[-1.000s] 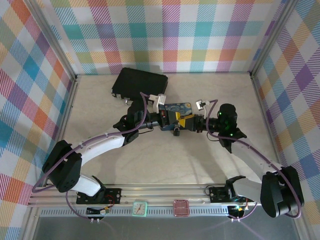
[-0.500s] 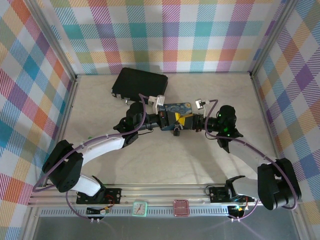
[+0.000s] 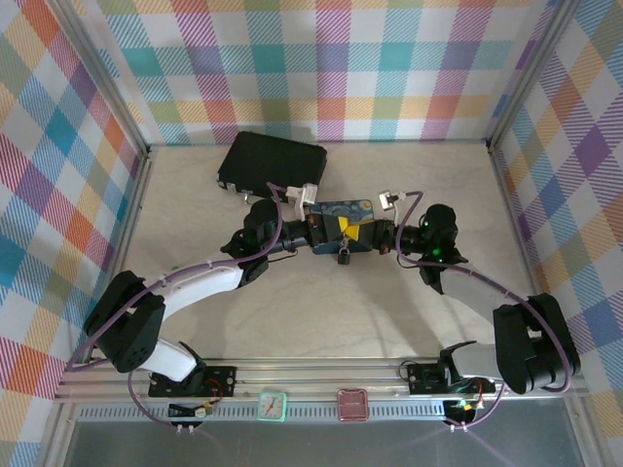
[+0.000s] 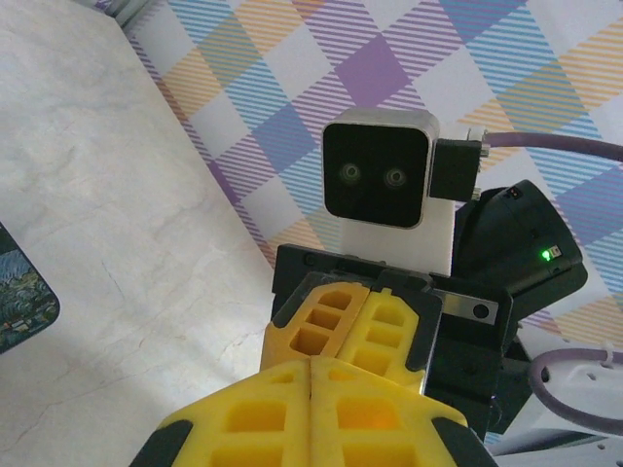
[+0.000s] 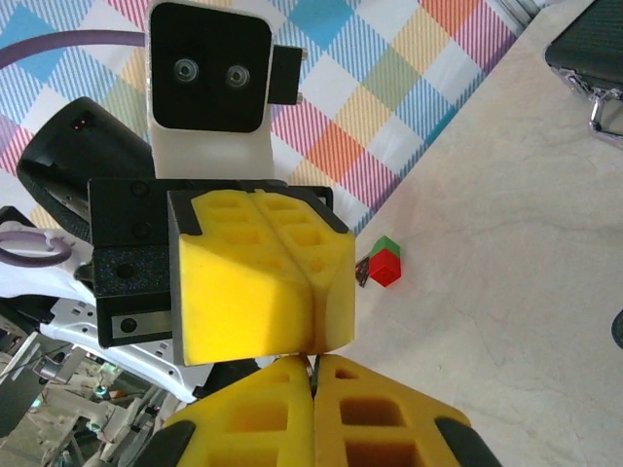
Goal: Unlock the padlock with the key
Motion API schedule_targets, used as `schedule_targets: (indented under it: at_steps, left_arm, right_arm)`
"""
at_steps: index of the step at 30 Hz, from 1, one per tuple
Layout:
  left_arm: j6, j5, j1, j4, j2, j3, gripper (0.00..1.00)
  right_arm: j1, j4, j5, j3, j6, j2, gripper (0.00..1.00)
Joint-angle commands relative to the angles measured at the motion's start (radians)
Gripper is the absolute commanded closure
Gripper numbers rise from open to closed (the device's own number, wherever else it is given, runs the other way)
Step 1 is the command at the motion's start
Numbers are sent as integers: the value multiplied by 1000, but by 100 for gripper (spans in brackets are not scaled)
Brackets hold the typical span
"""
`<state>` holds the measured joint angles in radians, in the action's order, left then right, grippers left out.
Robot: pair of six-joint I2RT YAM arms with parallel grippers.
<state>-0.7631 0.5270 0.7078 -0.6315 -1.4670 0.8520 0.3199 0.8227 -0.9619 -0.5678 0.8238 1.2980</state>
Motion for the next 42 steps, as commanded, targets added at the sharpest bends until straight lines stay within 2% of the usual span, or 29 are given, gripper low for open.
schedule_targets:
  at_steps: [1,3,5,6,7,13,15,18,21,26,30,37,42]
  left_arm:
    - [-21,15,-2,-82,-2,-15,96]
    - [13,-71,-19,-15,53,-42,51]
    - [86,-214,-41,108,145,-80,25]
    - [104,-259,-55,151,181,-94,16]
    - [115,-304,-76,188,215,-107,12]
    - [102,-342,-190,297,280,-157,12]
    - [96,-340,-192,304,272,-166,13]
    - [63,-323,-191,286,237,-181,14]
    - [41,-326,-155,261,180,-193,15]
    - [97,-411,-13,316,50,-139,17]
    - [117,-438,49,336,-70,-82,20]
    - [162,-455,105,351,-257,37,21]
    - [170,-428,113,323,-400,124,21]
  right_arm:
    - [8,13,11,0,-27,8,100]
    - [8,-80,29,-11,-100,-18,100]
    - [8,-241,64,-25,-211,-68,100]
    - [8,-304,84,-30,-258,-93,100]
    - [8,-375,104,-40,-305,-119,100]
    - [8,-638,230,-76,-528,-228,100]
    - [10,-702,288,-86,-596,-247,100]
    - [10,-709,397,-60,-672,-291,100]
    - [10,-766,527,-66,-709,-316,100]
    - [8,-842,729,-42,-673,-335,100]
    - [3,-864,827,7,-615,-361,100]
    - [-12,-857,844,91,-559,-465,100]
    - [-38,-849,825,111,-509,-432,100]
